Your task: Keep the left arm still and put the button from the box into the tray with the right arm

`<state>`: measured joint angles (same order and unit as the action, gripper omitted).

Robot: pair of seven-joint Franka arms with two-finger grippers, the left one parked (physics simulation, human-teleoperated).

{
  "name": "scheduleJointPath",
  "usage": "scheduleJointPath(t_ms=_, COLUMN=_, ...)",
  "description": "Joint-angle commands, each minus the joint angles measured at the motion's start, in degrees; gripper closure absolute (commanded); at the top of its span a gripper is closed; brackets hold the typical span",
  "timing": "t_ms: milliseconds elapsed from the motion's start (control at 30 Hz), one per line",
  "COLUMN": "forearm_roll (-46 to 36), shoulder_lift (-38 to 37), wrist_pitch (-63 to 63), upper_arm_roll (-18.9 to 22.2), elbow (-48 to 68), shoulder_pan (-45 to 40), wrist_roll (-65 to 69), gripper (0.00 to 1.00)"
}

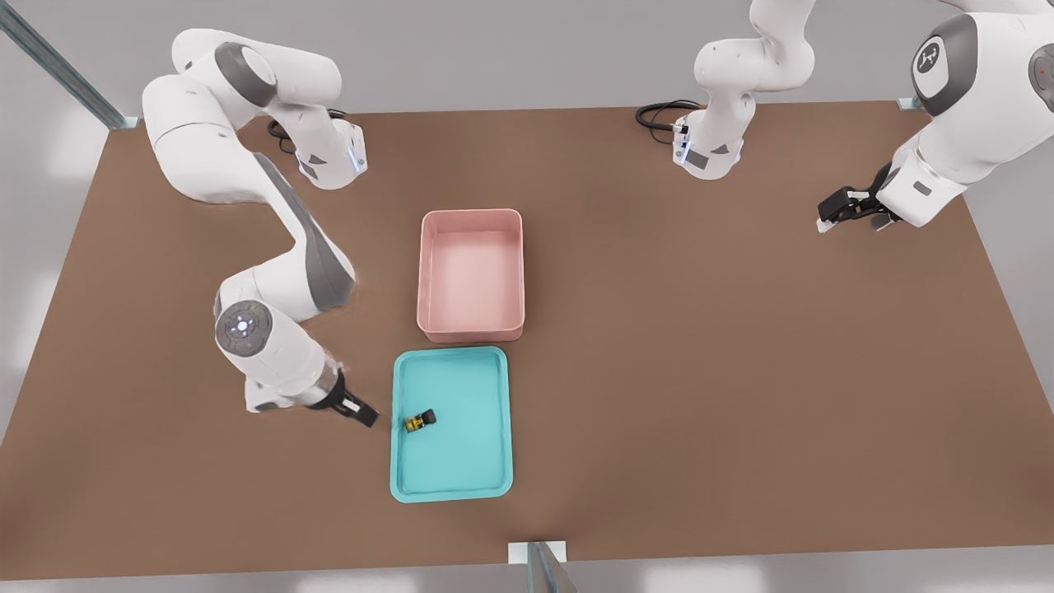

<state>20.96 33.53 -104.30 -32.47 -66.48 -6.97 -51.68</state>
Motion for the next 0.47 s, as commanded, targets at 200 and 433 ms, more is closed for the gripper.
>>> scheduleJointPath(t_ms=200, forearm_roll=-15.6, shoulder_lift=-25.3, wrist_pitch=28.6, upper_arm_roll=31.0, elbow=-14.6, shoulder_pan=13.3, wrist_roll=58.3, gripper=0.0)
scheduleJointPath(t_ms=433, forearm_roll=-15.4, shoulder_lift=-25.4, wrist_pitch=28.6, upper_arm_roll=31.0, elbow=-14.6, shoulder_pan=12.7, wrist_roll=58.3, gripper=0.0)
